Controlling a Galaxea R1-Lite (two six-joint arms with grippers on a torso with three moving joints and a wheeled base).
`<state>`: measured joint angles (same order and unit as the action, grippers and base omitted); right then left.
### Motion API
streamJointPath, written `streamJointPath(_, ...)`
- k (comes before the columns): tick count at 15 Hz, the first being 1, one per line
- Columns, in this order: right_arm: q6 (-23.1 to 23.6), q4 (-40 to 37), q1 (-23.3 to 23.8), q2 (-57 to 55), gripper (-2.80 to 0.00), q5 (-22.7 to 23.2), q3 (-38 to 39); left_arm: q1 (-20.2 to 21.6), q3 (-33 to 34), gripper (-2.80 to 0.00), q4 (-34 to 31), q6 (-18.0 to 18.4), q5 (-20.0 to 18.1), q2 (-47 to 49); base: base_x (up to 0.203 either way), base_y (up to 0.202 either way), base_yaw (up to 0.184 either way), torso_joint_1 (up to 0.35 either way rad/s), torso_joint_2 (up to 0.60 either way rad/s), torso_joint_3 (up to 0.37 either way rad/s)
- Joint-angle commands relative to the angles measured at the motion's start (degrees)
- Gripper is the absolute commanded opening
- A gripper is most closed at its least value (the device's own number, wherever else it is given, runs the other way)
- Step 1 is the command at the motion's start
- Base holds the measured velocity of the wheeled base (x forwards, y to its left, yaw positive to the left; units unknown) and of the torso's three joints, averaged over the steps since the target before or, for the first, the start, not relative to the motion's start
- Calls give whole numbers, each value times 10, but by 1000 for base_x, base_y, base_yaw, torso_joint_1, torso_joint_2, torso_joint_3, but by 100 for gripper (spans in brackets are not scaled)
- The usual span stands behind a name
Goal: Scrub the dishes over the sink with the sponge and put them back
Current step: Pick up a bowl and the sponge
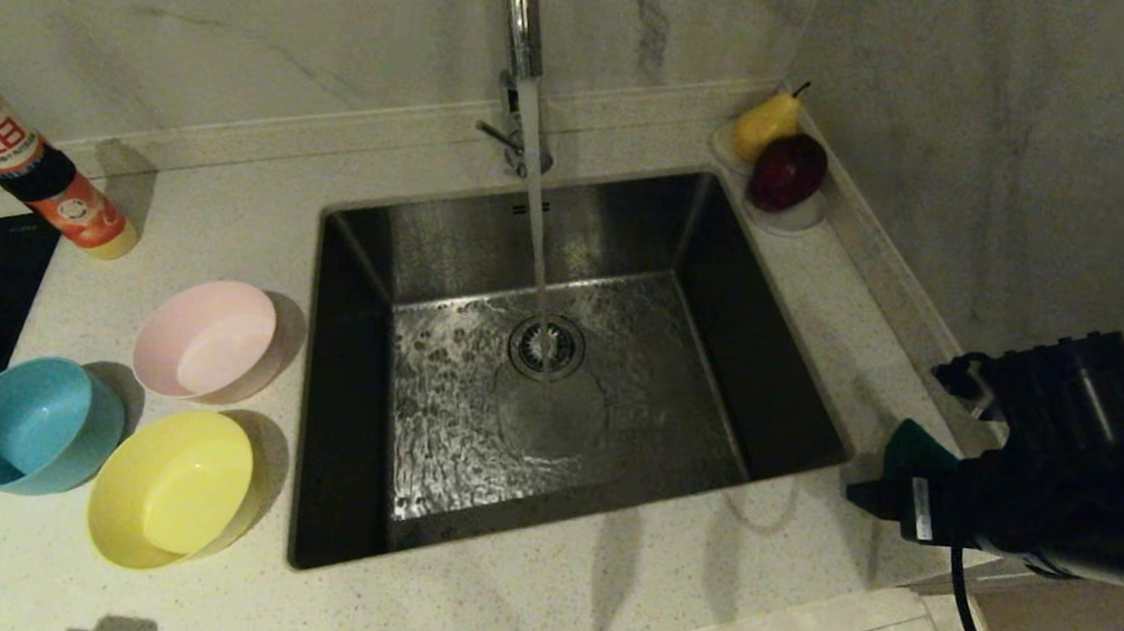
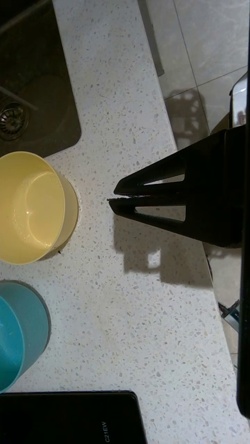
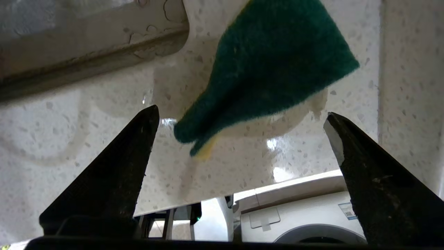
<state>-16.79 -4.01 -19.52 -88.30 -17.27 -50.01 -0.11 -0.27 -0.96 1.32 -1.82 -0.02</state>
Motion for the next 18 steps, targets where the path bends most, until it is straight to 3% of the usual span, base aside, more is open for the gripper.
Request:
streamJointPath(1,-1,-1,6,-2,0,-6,-10,0,0,-280,0,0,0,1,0,0,0,0,0,0)
streamJointPath(5,0,0,6,6,0,-50,-11,0,0,-280,0,0,0,1,0,0,0,0,0,0)
streamJointPath(18,0,-7,11,32,0,-73,14,-1,0,-280,0,0,0,1,0,0,0,0,0,0)
